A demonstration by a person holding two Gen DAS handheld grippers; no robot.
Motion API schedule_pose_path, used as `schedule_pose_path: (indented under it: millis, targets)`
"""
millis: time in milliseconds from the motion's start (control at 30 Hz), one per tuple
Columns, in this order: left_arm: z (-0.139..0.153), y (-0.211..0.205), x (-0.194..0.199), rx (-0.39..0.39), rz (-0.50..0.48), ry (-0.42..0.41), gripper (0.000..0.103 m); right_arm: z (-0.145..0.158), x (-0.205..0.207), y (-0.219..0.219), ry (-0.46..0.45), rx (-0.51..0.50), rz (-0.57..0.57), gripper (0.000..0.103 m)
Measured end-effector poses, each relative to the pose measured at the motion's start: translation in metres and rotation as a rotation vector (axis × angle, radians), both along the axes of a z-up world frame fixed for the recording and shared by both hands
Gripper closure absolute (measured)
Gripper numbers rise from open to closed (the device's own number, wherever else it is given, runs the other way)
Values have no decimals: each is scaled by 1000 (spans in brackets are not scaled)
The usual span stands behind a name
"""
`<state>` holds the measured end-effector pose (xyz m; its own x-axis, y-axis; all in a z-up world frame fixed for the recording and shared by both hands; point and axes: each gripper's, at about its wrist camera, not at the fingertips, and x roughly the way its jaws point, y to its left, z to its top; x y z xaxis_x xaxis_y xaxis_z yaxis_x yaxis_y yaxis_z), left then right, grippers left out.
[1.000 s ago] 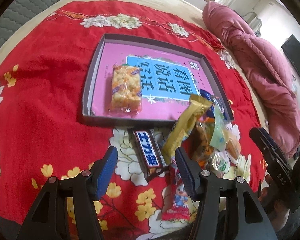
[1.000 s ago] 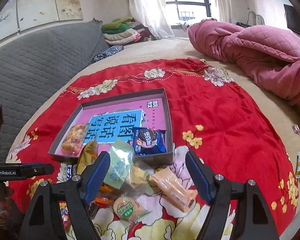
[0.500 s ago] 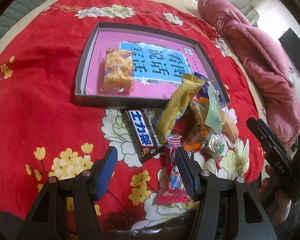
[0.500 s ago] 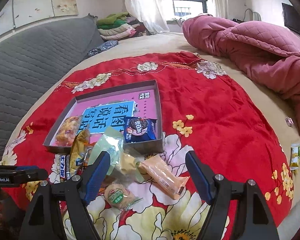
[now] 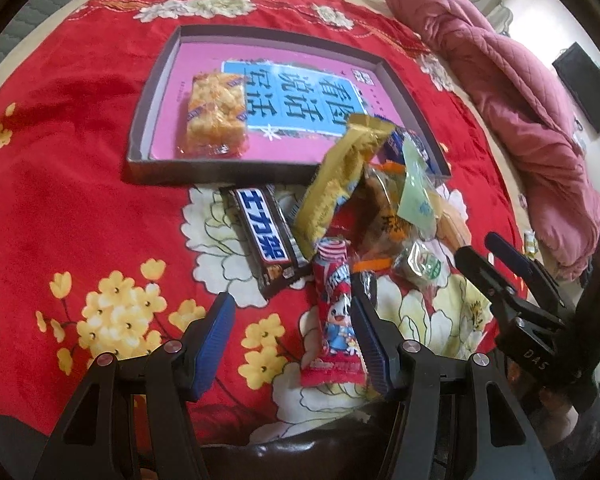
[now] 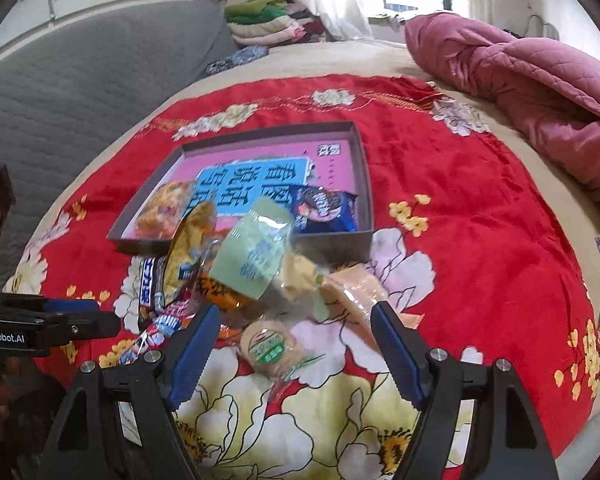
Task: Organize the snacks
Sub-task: 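Withdraw both open tools from the tray back toward the snack pile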
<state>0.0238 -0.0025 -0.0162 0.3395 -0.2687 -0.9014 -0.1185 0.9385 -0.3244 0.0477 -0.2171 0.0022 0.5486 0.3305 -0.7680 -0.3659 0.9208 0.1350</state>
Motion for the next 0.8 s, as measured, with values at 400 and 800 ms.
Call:
schedule_pose_path:
  millis: [400, 800]
  targets:
    - [-14, -12, -1, -28, -43, 54, 41, -20, 4, 10, 86, -26, 69, 26]
    - [-27, -20, 1, -42, -68, 84, 41, -36, 4, 23, 110, -120, 112, 26]
